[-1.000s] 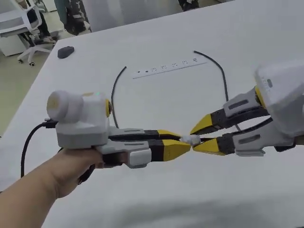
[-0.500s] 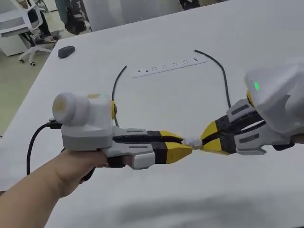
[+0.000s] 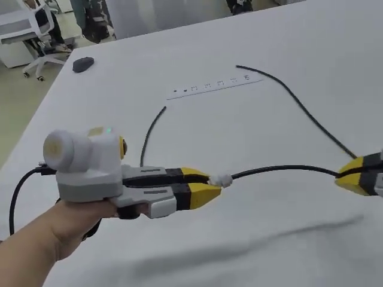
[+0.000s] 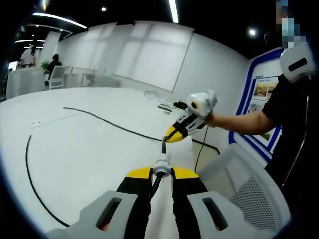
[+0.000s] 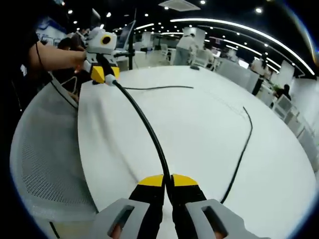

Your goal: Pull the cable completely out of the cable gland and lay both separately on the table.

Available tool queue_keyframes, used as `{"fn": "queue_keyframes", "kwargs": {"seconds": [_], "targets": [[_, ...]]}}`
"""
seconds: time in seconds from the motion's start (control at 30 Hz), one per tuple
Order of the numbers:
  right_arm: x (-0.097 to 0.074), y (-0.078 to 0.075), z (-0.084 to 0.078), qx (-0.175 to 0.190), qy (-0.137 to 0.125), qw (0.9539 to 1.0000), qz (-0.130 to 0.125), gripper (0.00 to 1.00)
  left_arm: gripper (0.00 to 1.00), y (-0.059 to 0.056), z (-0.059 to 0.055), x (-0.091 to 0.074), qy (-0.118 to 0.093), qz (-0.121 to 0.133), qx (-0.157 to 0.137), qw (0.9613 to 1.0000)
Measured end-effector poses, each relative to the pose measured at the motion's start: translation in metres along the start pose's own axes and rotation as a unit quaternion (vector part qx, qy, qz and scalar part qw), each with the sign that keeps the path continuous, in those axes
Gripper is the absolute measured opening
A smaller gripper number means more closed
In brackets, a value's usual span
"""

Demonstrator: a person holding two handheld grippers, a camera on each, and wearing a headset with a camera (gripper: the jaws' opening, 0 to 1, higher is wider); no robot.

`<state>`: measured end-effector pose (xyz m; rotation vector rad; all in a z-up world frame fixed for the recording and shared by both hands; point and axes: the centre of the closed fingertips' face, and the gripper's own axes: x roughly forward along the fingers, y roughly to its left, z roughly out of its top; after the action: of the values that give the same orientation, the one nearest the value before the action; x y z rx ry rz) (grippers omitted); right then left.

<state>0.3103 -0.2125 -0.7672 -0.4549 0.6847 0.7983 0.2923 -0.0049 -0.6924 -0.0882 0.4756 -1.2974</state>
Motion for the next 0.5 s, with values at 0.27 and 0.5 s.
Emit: {"fn": "queue_keyframes", "kwargs": {"seconds": [0.27,0.5], "targets": [[-0.008,-0.015,-0.035,0.053,0.020,0.9982,-0.018,0.01,0.14,0.001,-0.004,0.002,0.008,0.002,0.005,1.0000],[-0.008,-0.007,-0.029,0.045,0.044,0.9980,-0.007,0.05,0.14,0.003,0.001,0.002,0.005,0.006,0.007,0.9999]]}}
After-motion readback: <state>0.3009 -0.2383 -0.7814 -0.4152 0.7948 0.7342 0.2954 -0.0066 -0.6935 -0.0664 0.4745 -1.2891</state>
